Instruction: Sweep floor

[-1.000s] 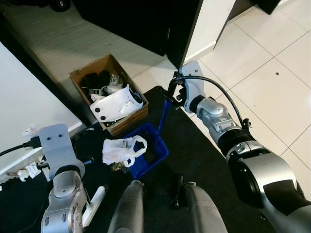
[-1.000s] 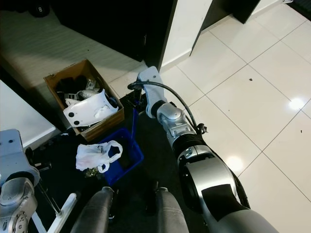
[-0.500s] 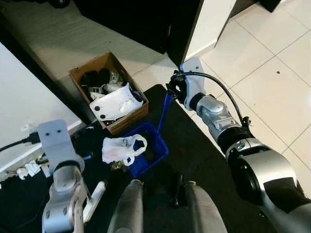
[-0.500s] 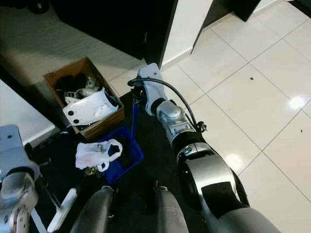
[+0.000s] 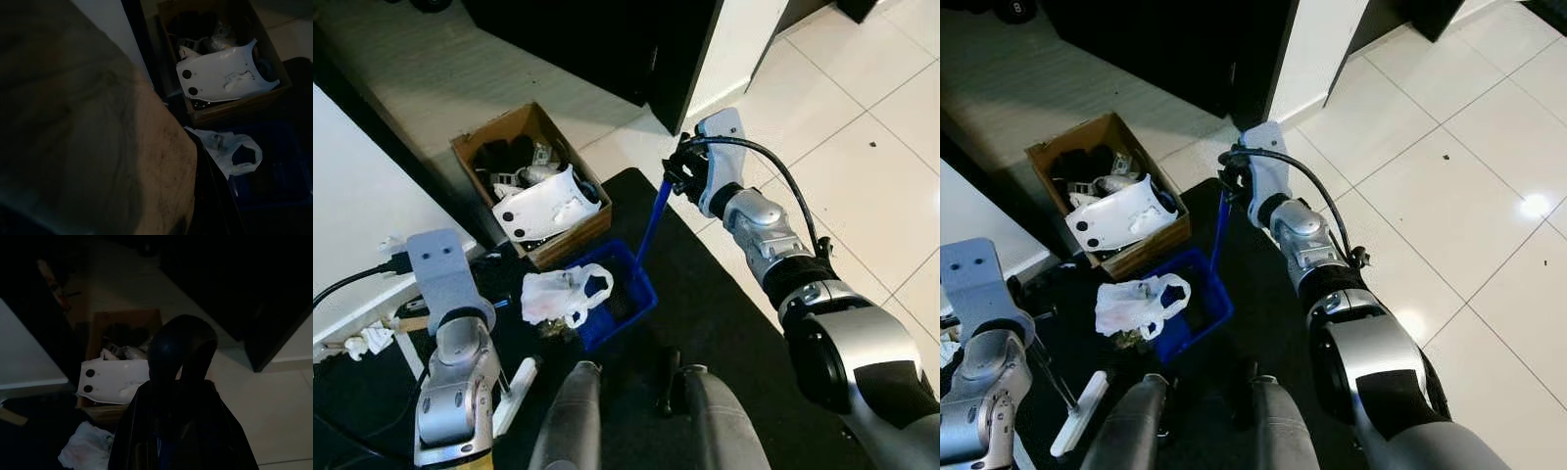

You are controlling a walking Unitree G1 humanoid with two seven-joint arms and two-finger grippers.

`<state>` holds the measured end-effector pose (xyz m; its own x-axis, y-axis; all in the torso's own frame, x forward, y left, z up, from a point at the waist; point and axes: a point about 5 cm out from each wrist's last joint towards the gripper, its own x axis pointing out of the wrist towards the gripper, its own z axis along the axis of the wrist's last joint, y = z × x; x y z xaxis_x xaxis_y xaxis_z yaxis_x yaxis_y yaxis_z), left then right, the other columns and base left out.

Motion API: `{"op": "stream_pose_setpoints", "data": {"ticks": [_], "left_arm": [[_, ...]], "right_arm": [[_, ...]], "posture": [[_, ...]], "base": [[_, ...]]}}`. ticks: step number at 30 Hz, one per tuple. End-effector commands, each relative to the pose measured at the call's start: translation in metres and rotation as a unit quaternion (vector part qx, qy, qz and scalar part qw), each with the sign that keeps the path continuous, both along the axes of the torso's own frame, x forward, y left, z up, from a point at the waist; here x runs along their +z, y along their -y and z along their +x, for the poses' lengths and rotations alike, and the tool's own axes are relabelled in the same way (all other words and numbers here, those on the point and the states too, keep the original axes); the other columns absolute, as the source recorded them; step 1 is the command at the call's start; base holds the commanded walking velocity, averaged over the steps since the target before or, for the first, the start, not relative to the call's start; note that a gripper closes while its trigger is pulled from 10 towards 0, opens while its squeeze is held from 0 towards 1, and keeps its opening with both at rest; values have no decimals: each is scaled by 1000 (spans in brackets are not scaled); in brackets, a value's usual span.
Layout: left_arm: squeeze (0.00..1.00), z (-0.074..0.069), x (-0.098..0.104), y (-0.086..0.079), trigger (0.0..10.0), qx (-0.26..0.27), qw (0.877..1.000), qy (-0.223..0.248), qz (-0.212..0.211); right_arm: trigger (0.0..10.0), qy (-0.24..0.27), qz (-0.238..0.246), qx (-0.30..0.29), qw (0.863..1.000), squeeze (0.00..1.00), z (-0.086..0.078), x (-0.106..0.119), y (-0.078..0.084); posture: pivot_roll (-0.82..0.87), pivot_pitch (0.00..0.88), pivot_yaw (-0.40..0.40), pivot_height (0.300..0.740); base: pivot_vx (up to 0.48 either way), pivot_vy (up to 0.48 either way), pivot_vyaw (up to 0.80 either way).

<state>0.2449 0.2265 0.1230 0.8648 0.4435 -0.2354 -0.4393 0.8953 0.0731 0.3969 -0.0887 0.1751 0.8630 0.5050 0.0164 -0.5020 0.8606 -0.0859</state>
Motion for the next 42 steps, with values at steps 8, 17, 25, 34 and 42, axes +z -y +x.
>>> {"op": "stream_pose_setpoints", "data": {"ticks": [8,17,25,34,42], "left_arm": [[0,10,0,-1,10000,-19,1000,-1,15],[0,19,1,1,10000,-52,998,-5,28],[0,24,-2,6,10000,-64,997,-11,31],[0,26,-5,11,10000,-72,997,-14,31],[0,31,-1,6,10000,-59,997,-6,40]], "right_arm": [[10000,-3,25,-103,994,0,5,6,33],[10000,-84,64,-160,981,0,-2,-25,50],[10000,-137,96,-164,972,0,-7,-41,46],[10000,-106,14,-101,989,600,-12,-47,36],[10000,-97,-24,-59,993,0,-12,-45,32]], "posture": [[132,191,-54,740],[120,183,-39,740],[118,181,-36,740],[120,192,-40,740],[120,202,-40,740]], "base": [[0,0,0],[0,0,0],[0,0,0],[0,0,0],[0,0,0]]}}
